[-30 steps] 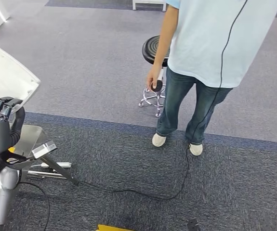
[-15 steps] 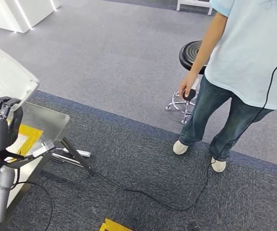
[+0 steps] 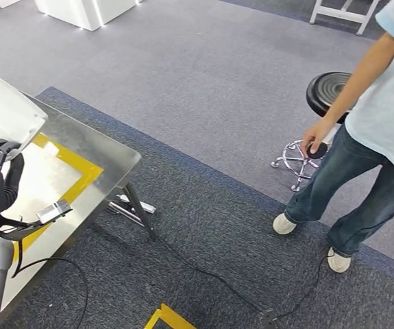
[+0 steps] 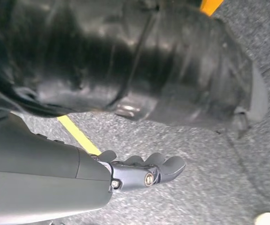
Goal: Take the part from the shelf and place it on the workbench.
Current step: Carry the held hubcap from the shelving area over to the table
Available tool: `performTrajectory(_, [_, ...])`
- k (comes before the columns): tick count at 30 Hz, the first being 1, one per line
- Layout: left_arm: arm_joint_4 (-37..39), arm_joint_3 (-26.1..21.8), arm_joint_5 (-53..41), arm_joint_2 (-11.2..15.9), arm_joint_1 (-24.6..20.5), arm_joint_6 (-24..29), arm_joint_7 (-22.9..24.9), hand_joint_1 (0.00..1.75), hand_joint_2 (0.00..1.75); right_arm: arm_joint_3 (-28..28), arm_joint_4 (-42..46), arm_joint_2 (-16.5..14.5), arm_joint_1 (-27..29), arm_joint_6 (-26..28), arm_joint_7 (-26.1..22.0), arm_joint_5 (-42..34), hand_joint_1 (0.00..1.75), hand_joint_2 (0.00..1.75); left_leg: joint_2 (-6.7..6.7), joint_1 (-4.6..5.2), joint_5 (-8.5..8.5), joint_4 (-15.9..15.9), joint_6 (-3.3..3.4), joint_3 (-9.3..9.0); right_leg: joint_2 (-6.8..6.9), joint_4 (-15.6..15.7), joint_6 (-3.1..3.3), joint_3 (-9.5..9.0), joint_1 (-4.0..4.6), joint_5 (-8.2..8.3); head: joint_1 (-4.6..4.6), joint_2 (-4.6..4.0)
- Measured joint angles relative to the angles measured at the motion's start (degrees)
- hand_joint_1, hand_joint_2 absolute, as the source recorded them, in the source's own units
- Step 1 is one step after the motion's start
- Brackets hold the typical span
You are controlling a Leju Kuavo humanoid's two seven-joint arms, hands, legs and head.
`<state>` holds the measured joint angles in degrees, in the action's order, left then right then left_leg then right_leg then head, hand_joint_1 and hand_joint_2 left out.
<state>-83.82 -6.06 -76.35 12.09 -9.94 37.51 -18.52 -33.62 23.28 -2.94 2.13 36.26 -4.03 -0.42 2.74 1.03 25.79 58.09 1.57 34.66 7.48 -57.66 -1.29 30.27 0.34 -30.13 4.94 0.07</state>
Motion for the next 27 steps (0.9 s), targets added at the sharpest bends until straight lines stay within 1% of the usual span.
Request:
performTrajectory(1, [0.0,-0.1,0.0,0.2,0.0,0.0,0.1,1.75,1.75,0.0,0.0,-0.1,-0.2,0.0,-0.1,0.0,0.0,0.0,-0.66,-0.22,-0.12,-0.3,0.31,-0.18,-1.14,-0.6,-0.31,0.16,-0.12,-0.5,-0.05,0.0])
performTrajectory(2, [0.0,-0.1,0.0,0.3,-0.1,0.0,0.2,1.75,1.75,0.0,-0.1,-0.1,-0.3,0.0,-0.2,0.0,0.0,0.0,-1.29,-0.49,-0.24,-0.5,0.6,-0.38,-2.88,-2.3,-0.6,0.93,-0.25,-1.47,-0.17,0.0])
performTrajectory(3, [0.0,-0.1,0.0,0.3,-0.3,0.0,0.2,1.75,1.75,0.0,-0.2,-0.1,-0.4,0.0,-0.2,0.0,0.0,0.0,-1.91,-0.7,-0.3,-0.6,0.82,-0.52,-4.98,-5.3,-0.84,2.53,-0.42,-2.92,-0.33,0.0])
performTrajectory(4, [0.0,-0.1,0.0,0.2,-0.4,0.0,0.2,1.75,1.75,0.0,-0.4,-0.1,-0.3,0.0,-0.2,0.0,0.0,0.0,-2.63,-0.77,-0.29,-0.7,0.98,-0.53,-6.5,-9.3,-1.01,4.68,-0.51,-4.57,-0.48,0.0])
performTrajectory(5, [0.0,-0.1,0.0,0.2,-0.4,0.0,0.3,1.75,1.75,0.0,-0.5,-0.1,-0.3,-0.1,-0.2,-0.1,0.0,0.0,-3.41,-0.79,-0.26,-0.6,1.06,-0.52,-7.13,-13.3,-1.15,6.99,-0.54,-5.94,-0.57,0.0])
performTrajectory(6, [0.1,-0.1,0.0,0.2,-0.3,0.0,0.3,1.75,1.75,0.0,-0.7,-0.1,-0.2,-0.1,-0.2,-0.1,0.0,0.0,-4.25,-0.8,-0.24,-0.6,1.09,-0.54,-7.34,-16.2,-1.25,8.86,-0.56,-6.45,-0.61,0.0])
performTrajectory(7, [0.1,-0.1,0.0,0.1,-0.2,0.0,0.4,1.75,1.75,0.0,-0.8,-0.1,-0.1,-0.1,-0.2,-0.2,0.0,0.0,-5.09,-0.81,-0.21,-0.6,1.07,-0.58,-7.4,-17.0,-1.29,9.85,-0.56,-5.84,-0.61,0.0])
performTrajectory(8, [0.1,-0.1,0.0,0.2,-0.2,0.0,0.4,1.75,1.75,0.0,-0.9,-0.1,-0.1,-0.1,-0.2,-0.2,0.0,0.0,-5.96,-0.85,-0.15,-0.5,0.99,-0.66,-7.55,-15.4,-1.25,9.58,-0.57,-3.99,-0.61,0.0])
performTrajectory(9, [0.1,0.0,0.0,0.2,-0.2,0.0,0.4,1.75,1.75,0.0,-0.9,-0.1,-0.1,-0.1,-0.2,-0.2,0.0,0.0,-6.81,-0.92,-0.04,-0.4,0.83,-0.77,-8.17,-11.8,-1.22,8.3,-0.65,-1.43,-0.61,0.0])
performTrajectory(10, [0.1,0.0,0.0,0.2,-0.2,0.0,0.5,1.75,1.75,0.0,-1.0,-0.1,-0.2,-0.1,-0.3,-0.2,0.0,0.0,-7.58,-1.01,0.1,-0.3,0.61,-0.81,-9.75,-7.8,-1.18,6.66,-0.84,0.62,-0.61,0.0])
performTrajectory(11, [0.1,0.0,0.0,0.2,-0.3,0.0,0.5,1.75,1.75,0.0,-1.1,-0.1,-0.3,-0.1,-0.3,-0.2,0.0,0.0,-8.38,-1.06,0.26,0.0,0.32,-0.68,-11.57,-4.1,-1.09,4.96,-1.11,2.02,-0.61,0.0])
performTrajectory(12, [0.2,0.0,0.0,0.2,-0.4,0.0,0.6,1.75,1.75,0.0,-1.2,-0.1,-0.3,-0.1,-0.3,-0.2,0.0,0.0,-9.1,-1.15,0.3,0.1,-0.03,-0.43,-13.05,-1.9,-0.94,3.87,-1.3,2.55,-0.62,0.01])
performTrajectory(13, [0.2,0.0,0.0,0.3,-0.4,0.0,0.7,1.75,1.75,0.0,-1.3,-0.1,-0.3,-0.2,-0.3,-0.3,0.0,0.0,-9.87,-1.28,0.24,0.2,-0.42,-0.12,-13.87,-1.1,-0.69,3.38,-1.35,2.34,-0.65,0.01])
performTrajectory(14, [0.2,0.0,0.0,0.4,-0.4,0.0,0.7,1.75,1.75,0.0,-1.4,-0.1,-0.3,-0.2,-0.4,-0.3,0.0,0.0,-10.67,-1.38,0.1,0.2,-0.81,0.14,-13.53,-0.8,-0.38,3.14,-1.29,2.29,-0.66,0.01])
performTrajectory(15, [0.2,0.0,0.0,0.5,-0.3,0.0,0.8,1.75,1.75,0.0,-1.5,-0.2,-0.3,-0.2,-0.4,-0.4,0.0,0.0,-11.12,-1.53,0.03,0.2,-1.15,0.31,-12.68,-0.8,0.0,3.07,-1.27,2.37,-0.68,0.02])
performTrajectory(16, [0.2,-0.1,0.0,0.7,-0.3,0.0,0.9,1.75,1.75,0.0,-1.5,-0.3,-0.4,-0.2,-0.5,-0.4,0.0,0.0,-10.37,-1.47,0.28,0.6,-1.45,0.54,-11.85,-0.6,0.38,2.9,-1.29,2.4,-0.58,0.01])
performTrajectory(17, [0.2,-0.1,0.0,0.9,-0.3,0.0,0.9,1.75,1.75,0.1,-1.5,-0.3,-0.4,-0.2,-0.5,-0.4,0.0,0.0,-8.82,-1.35,1.03,1.8,-1.72,1.11,-10.97,-0.4,0.75,2.69,-1.35,2.41,-0.37,0.01])
performTrajectory(18, [0.3,-0.1,0.0,1.0,-0.4,0.0,0.9,1.75,1.75,0.1,-1.5,-0.4,-0.5,-0.2,-0.6,-0.4,0.0,0.0,-6.82,-1.26,2.39,4.3,-1.96,2.23,-10.03,-0.3,1.11,2.5,-1.37,2.36,-0.17,0.01])
performTrajectory(19, [0.3,-0.1,0.0,1.0,-0.5,0.0,1.0,1.75,1.75,0.1,-1.6,-0.4,-0.5,-0.2,-0.7,-0.4,0.0,0.0,-4.88,-1.21,4.12,7.9,-2.2,3.89,-9.08,-0.2,1.36,2.34,-1.25,2.2,0.05,0.0])
performTrajectory(20, [0.3,0.0,0.0,1.0,-0.5,0.0,1.0,1.75,1.75,0.1,-1.6,-0.4,-0.4,-0.2,-0.7,-0.4,0.0,0.0,-3.97,-1.32,5.82,11.8,-2.39,5.8,-8.09,-0.3,1.54,2.26,-1.15,2.05,0.15,0.0])
performTrajectory(21, [0.4,0.0,0.0,1.0,-0.4,0.0,1.0,1.75,1.75,0.1,-1.7,-0.4,-0.4,-0.2,-0.8,-0.5,0.0,0.0,-3.62,-1.45,6.89,15.0,-2.52,7.37,-7.12,-0.3,1.62,2.18,-1.07,1.91,0.16,0.0])
performTrajectory(22, [0.4,0.0,0.0,1.0,-0.4,0.0,1.0,1.75,1.75,0.2,-1.8,-0.4,-0.3,-0.2,-0.8,-0.5,0.0,0.0,-3.52,-1.55,6.92,16.5,-2.59,8.06,-6.16,-0.3,1.65,2.07,-1.0,1.76,0.18,0.0])
performTrajectory(23, [0.5,0.0,0.0,1.0,-0.3,0.0,1.0,1.75,1.75,0.2,-1.8,-0.4,-0.4,-0.2,-0.8,-0.5,0.0,0.0,-3.41,-1.59,5.86,15.6,-2.57,7.61,-5.29,-0.3,1.62,1.91,-0.95,1.61,0.18,0.0])
performTrajectory(24, [0.5,0.0,0.0,1.0,-0.3,0.0,1.0,1.75,1.75,0.2,-1.9,-0.4,-0.4,-0.2,-0.8,-0.5,0.0,0.0,-3.06,-1.56,3.99,12.6,-2.45,6.04,-4.49,-0.3,1.56,1.66,-0.9,1.43,0.18,0.0])
performTrajectory(25, [0.5,0.0,0.0,1.0,-0.3,0.0,1.0,1.75,1.75,0.2,-1.9,-0.4,-0.5,-0.2,-0.8,-0.5,0.0,0.0,-1.97,-1.4,2.05,8.4,-2.19,3.84,-3.73,-0.3,1.44,1.35,-0.84,1.21,0.17,0.0])
performTrajectory(26, [0.5,0.0,0.0,1.1,-0.4,0.0,1.0,1.75,1.75,0.2,-1.9,-0.5,-0.5,-0.2,-0.8,-0.5,0.0,0.0,-0.44,-0.98,0.83,4.5,-1.84,1.82,-3.06,-0.3,1.22,1.09,-0.68,0.97,0.17,0.0])
performTrajectory(27, [0.5,0.0,0.0,1.1,-0.4,0.0,1.0,1.75,1.75,0.2,-1.9,-0.5,-0.6,-0.2,-0.8,-0.5,0.0,0.0,0.81,-0.61,0.18,1.8,-1.46,0.44,-2.43,-0.3,0.96,0.89,-0.53,0.77,0.13,0.0])
